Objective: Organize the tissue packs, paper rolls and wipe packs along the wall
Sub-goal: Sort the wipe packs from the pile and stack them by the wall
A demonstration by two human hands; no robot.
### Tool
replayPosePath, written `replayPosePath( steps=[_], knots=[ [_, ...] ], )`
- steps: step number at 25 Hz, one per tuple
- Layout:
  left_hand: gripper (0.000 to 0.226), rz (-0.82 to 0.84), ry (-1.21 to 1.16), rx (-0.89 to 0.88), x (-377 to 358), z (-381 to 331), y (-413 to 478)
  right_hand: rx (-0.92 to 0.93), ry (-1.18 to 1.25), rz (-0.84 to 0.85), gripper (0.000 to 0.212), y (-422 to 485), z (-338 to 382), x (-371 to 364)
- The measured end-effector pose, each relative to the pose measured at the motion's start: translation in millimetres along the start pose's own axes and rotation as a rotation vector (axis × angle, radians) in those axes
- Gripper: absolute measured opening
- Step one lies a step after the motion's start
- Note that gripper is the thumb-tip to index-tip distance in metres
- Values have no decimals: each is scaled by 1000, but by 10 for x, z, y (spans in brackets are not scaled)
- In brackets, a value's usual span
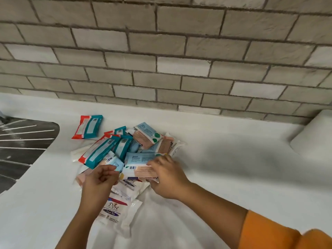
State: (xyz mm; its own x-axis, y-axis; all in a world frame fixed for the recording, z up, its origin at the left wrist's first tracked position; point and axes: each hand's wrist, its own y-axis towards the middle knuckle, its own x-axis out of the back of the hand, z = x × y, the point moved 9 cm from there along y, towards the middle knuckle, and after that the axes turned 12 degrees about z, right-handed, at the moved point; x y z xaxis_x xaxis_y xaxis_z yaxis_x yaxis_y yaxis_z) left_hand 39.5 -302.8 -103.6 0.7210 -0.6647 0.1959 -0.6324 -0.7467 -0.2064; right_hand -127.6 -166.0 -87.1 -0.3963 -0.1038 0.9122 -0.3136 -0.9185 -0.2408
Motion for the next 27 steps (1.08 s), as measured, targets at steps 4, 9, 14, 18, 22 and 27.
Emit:
replayPosePath(
  steps=[4,9,14,18,22,27],
  knots=[
    [18,-89,106,10,284,36,208,-35,-164,73,88,427,85,-61],
    [21,-132,312,88,422,198,364,-93,-225,218,105,641,-54,-277],
    [47,-144,576,23,605,66,846,-91,-169,172,94,595,-114,-448],
    [83,42,853,189,546,140,1404,-88,-155,159,93,571,-118,-460],
    [96,157,923,325,563,355,1735,-85,-147,200,94,574,-154,-453],
    [93,97,890,295,518,268,1743,-70,-108,230,100,554,-160,-436]
  ],
)
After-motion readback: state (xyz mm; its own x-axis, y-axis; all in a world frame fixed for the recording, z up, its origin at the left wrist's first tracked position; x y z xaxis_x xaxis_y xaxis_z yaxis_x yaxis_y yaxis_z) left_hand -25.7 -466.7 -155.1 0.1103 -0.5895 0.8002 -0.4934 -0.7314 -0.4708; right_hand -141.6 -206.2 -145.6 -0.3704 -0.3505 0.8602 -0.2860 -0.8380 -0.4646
